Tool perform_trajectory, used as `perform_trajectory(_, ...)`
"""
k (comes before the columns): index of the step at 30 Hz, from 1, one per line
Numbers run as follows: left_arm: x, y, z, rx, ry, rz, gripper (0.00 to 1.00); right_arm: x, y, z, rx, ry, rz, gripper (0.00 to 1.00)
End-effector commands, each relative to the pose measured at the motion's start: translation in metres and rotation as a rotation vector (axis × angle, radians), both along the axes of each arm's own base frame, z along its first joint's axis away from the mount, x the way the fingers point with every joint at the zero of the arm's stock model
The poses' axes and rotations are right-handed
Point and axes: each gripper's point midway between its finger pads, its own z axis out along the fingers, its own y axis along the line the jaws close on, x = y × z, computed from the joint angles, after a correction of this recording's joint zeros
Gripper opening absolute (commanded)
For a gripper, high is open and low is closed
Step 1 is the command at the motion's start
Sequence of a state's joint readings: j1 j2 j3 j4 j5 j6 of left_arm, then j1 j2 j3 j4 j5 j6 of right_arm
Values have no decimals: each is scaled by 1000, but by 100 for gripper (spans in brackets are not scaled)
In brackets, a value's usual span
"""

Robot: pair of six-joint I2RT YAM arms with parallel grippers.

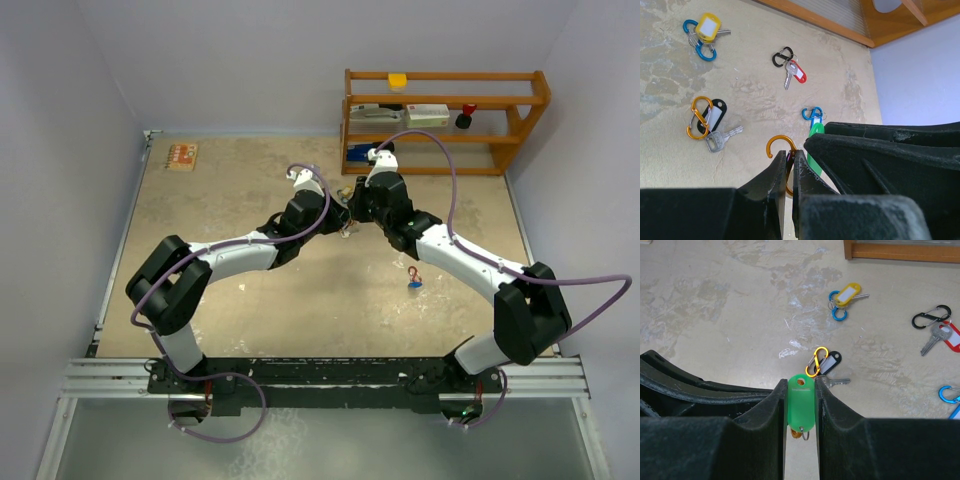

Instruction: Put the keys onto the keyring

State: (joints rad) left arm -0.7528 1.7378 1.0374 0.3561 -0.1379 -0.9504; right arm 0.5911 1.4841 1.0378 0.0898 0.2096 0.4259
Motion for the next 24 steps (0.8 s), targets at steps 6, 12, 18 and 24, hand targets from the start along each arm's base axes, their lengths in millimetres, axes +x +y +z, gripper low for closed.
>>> perform_trajectory(6,6,-10,26,-49,-49,-28,0,2,4,22,27,-69,14,19)
perform_trajectory(12,6,-10,23,-46,-44,-31,0,2,4,24,29,-74,13,19)
perform_trajectory(18,7,-11,20,-42,-41,-27,0,1,5,23,30,-71,20,19)
perform_trajectory(24,9,-11,20,-40,-42,-23,0,-1,7,25,35,-78,39,19)
